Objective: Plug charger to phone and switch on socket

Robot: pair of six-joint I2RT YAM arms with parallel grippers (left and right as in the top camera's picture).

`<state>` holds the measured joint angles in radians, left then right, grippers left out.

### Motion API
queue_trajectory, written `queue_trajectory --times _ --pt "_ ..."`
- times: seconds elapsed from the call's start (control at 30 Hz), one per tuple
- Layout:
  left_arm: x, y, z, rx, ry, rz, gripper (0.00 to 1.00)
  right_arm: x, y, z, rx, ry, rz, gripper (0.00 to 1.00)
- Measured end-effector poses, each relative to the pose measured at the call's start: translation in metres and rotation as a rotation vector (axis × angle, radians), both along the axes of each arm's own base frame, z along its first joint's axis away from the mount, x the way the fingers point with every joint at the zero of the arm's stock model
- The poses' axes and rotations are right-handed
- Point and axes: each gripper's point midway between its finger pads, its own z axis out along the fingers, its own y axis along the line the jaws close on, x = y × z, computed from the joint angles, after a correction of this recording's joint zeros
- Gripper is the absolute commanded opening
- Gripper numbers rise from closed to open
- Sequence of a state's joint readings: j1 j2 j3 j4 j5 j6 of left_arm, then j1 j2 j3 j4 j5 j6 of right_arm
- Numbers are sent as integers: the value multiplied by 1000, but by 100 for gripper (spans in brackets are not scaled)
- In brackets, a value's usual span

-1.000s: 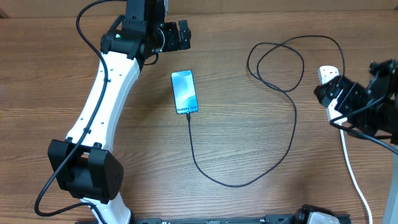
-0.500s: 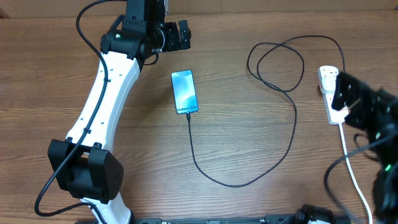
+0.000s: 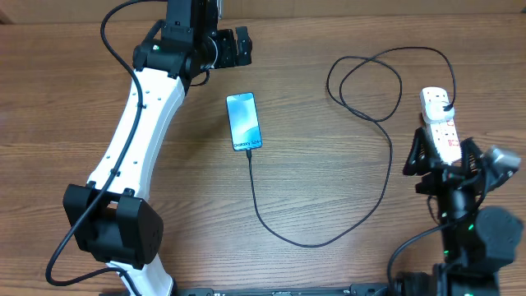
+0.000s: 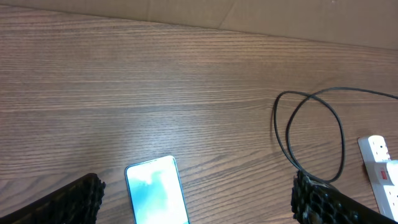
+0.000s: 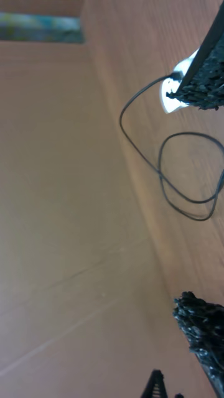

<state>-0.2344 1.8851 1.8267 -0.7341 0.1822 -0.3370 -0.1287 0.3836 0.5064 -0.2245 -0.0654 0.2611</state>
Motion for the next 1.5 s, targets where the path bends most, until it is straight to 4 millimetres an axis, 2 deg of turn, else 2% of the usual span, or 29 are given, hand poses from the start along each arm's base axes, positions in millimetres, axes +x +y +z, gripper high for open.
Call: queue_trajectory --times 0.13,0.33,0.63,0.97,1.07,1.5 --pt "0 0 0 0 0 0 100 -4 3 -13 -9 -75 2 100" --pt "0 0 0 0 0 0 100 -8 2 -49 -8 -65 -11 100" --pt "0 0 0 0 0 0 100 -14 7 -66 -9 -102 0 100" --pt "0 0 0 0 0 0 100 -11 6 -101 -7 -66 -8 100" --pt "0 0 0 0 0 0 100 -10 5 -118 -5 -21 -13 100" --pt "0 0 0 0 0 0 100 -10 4 -118 -5 -22 -15 100"
